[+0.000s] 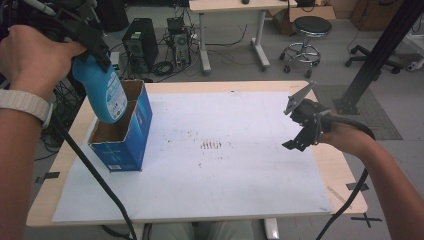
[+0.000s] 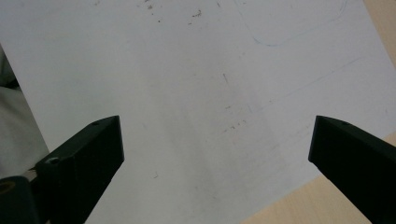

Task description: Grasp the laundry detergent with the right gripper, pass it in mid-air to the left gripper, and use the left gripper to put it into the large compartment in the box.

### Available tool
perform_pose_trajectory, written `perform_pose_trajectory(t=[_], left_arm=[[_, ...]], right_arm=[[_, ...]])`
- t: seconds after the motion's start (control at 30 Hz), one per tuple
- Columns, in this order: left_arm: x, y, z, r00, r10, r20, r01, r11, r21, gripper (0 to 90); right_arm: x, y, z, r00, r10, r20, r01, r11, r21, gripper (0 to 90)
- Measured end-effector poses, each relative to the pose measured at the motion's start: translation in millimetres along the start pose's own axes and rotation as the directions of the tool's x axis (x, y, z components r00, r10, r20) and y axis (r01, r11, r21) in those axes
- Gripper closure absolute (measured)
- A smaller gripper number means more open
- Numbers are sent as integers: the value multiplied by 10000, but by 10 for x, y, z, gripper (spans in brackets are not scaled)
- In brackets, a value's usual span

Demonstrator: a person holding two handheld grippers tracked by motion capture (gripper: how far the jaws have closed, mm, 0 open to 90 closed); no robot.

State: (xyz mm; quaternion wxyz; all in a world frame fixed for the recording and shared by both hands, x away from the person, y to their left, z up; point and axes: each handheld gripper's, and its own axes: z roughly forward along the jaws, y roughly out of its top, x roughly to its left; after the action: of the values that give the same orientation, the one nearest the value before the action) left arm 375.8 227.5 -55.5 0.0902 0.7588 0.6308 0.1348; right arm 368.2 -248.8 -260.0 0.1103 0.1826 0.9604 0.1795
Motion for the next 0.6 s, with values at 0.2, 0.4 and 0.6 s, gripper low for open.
perform_pose_trajectory(t=[0.2,0.4,0.6], left_arm=[[59,12,105,9992,-383,-68,383,9993,17,382],[136,-8,222,9979,-642,-118,641,9978,-144,382],[191,-20,377,9970,-768,-88,768,9970,-9,382]], right_arm=[[12,9,3,10000,-49,-9,49,10000,-32,31],[4,-3,7,10000,13,-13,-13,10000,-75,31],[3,-2,41,10000,-1,-85,1,10000,69,31]])
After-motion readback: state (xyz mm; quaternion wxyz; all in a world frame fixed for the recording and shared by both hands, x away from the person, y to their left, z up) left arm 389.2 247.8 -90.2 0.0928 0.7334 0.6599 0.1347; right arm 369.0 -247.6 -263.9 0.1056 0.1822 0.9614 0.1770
